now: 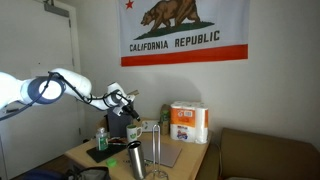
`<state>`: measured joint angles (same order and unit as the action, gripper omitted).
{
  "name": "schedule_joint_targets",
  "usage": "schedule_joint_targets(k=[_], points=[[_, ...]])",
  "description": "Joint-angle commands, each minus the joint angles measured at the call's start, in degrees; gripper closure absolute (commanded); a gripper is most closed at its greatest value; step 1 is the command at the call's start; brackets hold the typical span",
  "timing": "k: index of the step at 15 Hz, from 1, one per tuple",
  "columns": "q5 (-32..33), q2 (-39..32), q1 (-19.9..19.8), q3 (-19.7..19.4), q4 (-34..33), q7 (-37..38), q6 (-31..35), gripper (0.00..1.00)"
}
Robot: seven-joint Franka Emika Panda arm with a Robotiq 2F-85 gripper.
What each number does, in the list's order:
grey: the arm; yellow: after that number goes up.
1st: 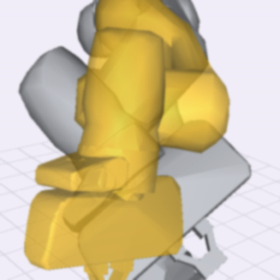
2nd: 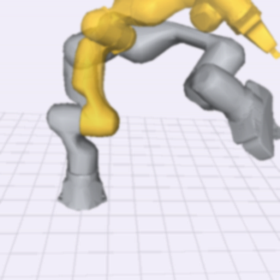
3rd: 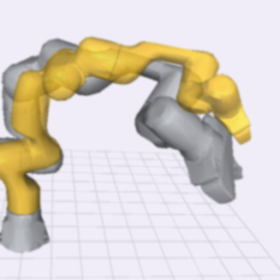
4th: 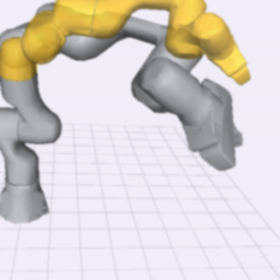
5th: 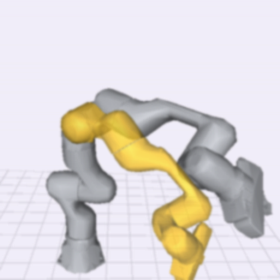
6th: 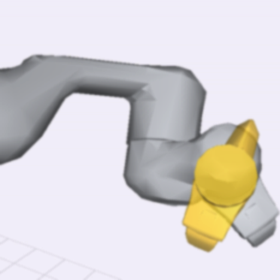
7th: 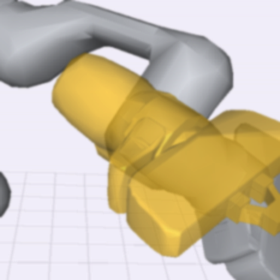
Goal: Move the white mug to the front of the table
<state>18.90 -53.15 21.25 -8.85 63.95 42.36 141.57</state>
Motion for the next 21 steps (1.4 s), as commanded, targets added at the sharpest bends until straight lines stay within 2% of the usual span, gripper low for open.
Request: schedule_joint_targets(k=[1,10,11,12,20,21], points=[[-1.16,-3.51,0.92,-1.50,-4.71,1.85,-3.68,0.00],[-1.62,-5.54,1.08,-1.11,-2.63,3.53,-4.22,0.00],[-1.63,-5.62,1.10,-1.10,-2.47,3.84,-4.33,0.07],[-1.57,-5.58,1.14,-1.13,-2.12,4.18,-4.43,0.26],[-2.50,-4.45,1.10,-0.92,0.24,4.84,-5.59,0.88],[-2.95,-4.19,1.10,-0.82,0.56,4.93,-5.92,0.93]])
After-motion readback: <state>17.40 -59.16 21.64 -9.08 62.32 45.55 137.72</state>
